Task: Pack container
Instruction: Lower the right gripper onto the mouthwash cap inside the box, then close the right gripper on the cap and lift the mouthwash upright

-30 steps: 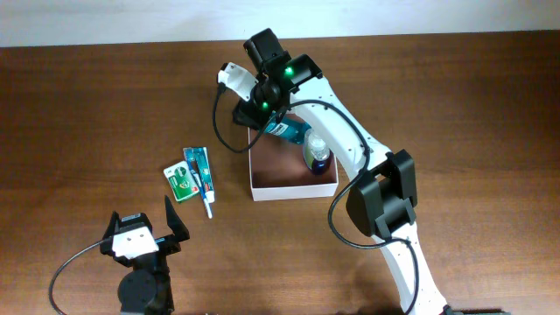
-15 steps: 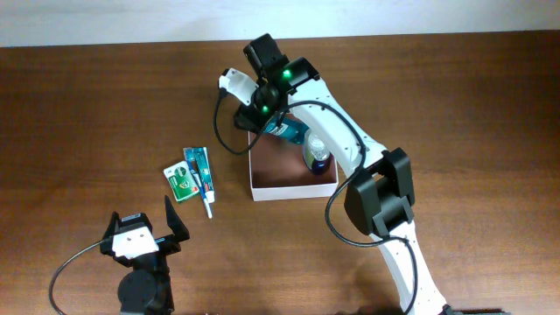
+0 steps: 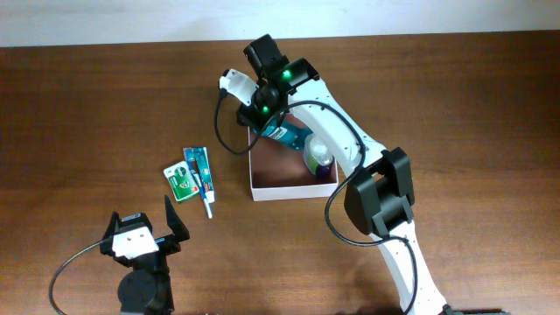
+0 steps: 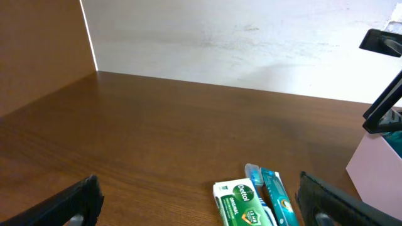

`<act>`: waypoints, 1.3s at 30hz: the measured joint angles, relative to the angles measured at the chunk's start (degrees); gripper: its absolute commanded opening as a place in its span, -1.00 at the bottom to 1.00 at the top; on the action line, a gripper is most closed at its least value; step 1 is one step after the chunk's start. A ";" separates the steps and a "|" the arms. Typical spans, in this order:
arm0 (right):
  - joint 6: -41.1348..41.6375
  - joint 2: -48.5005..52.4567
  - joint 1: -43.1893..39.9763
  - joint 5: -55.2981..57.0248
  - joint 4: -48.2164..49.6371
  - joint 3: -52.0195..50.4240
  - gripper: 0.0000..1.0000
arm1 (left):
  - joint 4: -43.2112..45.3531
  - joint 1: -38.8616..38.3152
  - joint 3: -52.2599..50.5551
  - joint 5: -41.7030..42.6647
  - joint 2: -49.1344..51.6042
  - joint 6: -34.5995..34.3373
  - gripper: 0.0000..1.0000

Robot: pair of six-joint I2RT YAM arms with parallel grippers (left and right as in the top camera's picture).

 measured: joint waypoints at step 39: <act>4.15 -2.69 -4.87 5.40 -3.23 2.86 -0.60 | 0.00 0.00 0.00 0.00 0.00 0.02 0.99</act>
